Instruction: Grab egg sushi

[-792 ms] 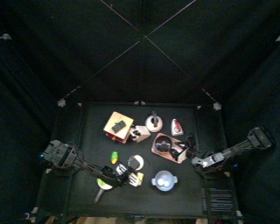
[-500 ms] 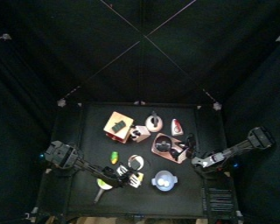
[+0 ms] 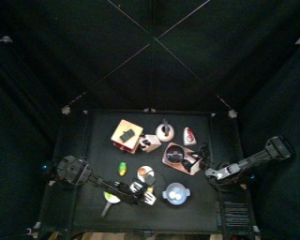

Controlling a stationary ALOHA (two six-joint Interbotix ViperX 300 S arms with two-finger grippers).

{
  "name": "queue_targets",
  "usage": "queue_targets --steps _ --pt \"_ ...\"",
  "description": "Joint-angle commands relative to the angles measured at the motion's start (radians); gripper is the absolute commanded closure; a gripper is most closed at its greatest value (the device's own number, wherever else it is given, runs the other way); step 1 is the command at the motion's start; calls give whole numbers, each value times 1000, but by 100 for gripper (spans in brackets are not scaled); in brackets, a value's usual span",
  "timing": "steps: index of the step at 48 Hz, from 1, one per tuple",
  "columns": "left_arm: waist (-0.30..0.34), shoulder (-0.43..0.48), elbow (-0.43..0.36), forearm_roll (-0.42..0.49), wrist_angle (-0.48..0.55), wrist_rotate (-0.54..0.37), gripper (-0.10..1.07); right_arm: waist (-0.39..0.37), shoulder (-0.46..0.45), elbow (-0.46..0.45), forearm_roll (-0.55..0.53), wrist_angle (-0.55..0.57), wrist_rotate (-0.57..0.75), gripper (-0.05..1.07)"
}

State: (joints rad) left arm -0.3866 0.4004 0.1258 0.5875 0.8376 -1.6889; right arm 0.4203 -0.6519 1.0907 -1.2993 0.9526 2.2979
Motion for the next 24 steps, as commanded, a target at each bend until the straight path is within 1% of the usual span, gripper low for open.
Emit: queue_targets --steps 1,8,24 --pt "2 3 -41 -18 0 -2 1 -2 -3 -20 -8 2 0 2" --pt "5 20 -44 -35 0 -2 1 -2 -2 -20 -8 2 0 2" --pt "6 48 -41 -35 0 -5 2 -8 2 -18 -6 2 2 2"
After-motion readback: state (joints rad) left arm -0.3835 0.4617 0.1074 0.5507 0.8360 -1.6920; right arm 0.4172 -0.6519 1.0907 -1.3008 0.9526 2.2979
